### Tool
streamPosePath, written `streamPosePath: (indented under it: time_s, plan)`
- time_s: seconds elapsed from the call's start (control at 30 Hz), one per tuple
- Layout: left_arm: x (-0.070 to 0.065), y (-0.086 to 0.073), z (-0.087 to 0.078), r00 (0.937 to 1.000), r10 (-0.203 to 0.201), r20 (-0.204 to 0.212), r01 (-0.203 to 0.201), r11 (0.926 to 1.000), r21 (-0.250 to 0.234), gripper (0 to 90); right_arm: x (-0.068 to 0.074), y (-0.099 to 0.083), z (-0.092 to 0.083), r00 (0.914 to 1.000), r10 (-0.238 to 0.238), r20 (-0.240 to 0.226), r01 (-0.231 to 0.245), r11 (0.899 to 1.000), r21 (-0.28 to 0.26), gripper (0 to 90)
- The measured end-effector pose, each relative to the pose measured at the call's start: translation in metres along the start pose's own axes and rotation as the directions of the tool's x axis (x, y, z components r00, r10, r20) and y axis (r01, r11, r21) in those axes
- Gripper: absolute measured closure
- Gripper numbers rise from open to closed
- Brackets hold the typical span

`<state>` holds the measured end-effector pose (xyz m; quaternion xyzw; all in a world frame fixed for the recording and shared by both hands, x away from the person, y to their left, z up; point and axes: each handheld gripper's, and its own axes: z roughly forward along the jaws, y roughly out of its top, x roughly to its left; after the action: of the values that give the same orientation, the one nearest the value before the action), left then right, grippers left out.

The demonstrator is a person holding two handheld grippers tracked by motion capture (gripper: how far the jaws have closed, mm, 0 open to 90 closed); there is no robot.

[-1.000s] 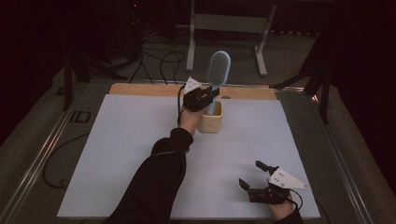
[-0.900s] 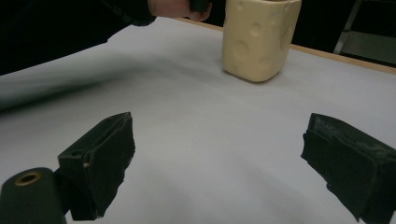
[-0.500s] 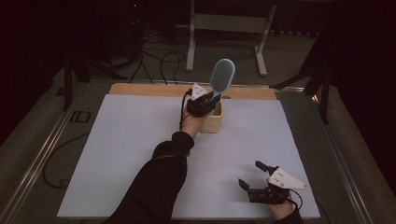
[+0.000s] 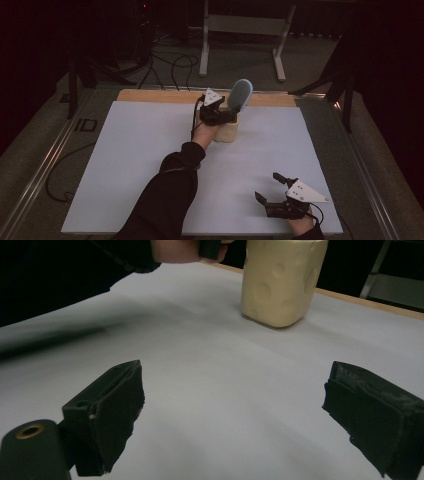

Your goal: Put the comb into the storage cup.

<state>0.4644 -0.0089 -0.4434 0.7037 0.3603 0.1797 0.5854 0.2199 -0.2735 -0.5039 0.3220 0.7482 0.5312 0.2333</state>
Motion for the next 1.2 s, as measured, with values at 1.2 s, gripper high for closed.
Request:
streamPosePath:
  time_s: [1.2]
  plan:
    - [0.009, 0.016, -0.032, 0.9769, 0.015, 0.213, -0.039, 0.9932, 0.11, 0.0, 0.0, -0.001, 0.001, 1.0, -0.003, 0.006, 0.003, 1.0, 0.008, 8.9]
